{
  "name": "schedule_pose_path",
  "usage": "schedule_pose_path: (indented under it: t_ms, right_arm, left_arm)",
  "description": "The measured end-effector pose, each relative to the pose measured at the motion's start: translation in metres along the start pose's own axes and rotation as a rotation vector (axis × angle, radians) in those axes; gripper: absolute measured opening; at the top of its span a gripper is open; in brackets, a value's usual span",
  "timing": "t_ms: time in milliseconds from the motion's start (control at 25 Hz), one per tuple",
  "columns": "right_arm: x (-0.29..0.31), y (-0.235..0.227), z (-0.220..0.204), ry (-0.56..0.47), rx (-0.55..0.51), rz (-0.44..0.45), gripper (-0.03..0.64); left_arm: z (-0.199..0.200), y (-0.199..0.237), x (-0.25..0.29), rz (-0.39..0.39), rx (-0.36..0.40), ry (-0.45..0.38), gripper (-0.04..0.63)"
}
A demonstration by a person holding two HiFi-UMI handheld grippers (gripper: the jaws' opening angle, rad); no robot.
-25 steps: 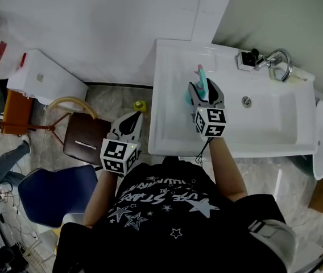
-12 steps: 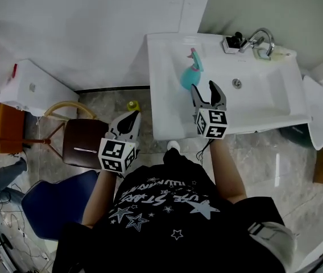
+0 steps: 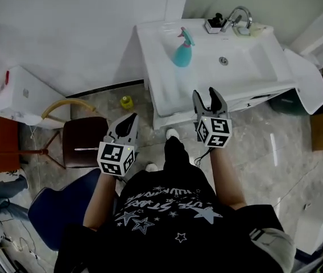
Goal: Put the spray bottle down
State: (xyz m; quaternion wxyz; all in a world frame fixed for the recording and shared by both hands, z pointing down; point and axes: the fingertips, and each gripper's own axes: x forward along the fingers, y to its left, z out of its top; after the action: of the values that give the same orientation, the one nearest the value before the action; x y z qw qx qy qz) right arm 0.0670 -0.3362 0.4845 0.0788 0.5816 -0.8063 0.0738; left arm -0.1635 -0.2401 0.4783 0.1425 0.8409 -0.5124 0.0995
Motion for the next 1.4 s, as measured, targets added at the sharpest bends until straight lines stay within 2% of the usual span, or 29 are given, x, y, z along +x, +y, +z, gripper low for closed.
schedule_pose_path:
  t_ms: [80, 160, 400, 480, 760, 1120, 1400]
  right_arm:
    - [-0.028, -0.002, -0.005, 0.008, 0.018, -0.043, 0.205]
    - [-0.056, -0.008, -0.011, 0.020, 0.043, -0.089, 0.191]
    - [-0.116, -0.024, -0.025, 0.035, 0.083, -0.190, 0.085]
    - [-0.131, -0.028, -0.027, 0.028, 0.105, -0.209, 0.017]
    - [-0.189, -0.025, -0.038, 0.040, 0.116, -0.169, 0.012]
    - [-0.303, -0.018, -0.061, 0.046, 0.091, -0.104, 0.011]
    - [-0.385, -0.015, -0.070, 0.029, 0.090, -0.114, 0.011]
  left_arm:
    - [-0.009, -0.009, -0.008, -0.035, 0.001, 0.010, 0.015]
    - [-0.019, -0.021, -0.014, -0.073, 0.009, 0.031, 0.015]
    - [-0.034, -0.053, -0.023, -0.155, 0.031, 0.043, 0.015]
    - [-0.038, -0.062, -0.024, -0.165, 0.036, 0.047, 0.015]
    - [-0.043, -0.109, -0.041, -0.181, 0.074, 0.045, 0.015]
    - [-0.067, -0.201, -0.108, -0.200, 0.112, 0.042, 0.015]
    - [-0.088, -0.253, -0.160, -0.195, 0.126, 0.035, 0.015]
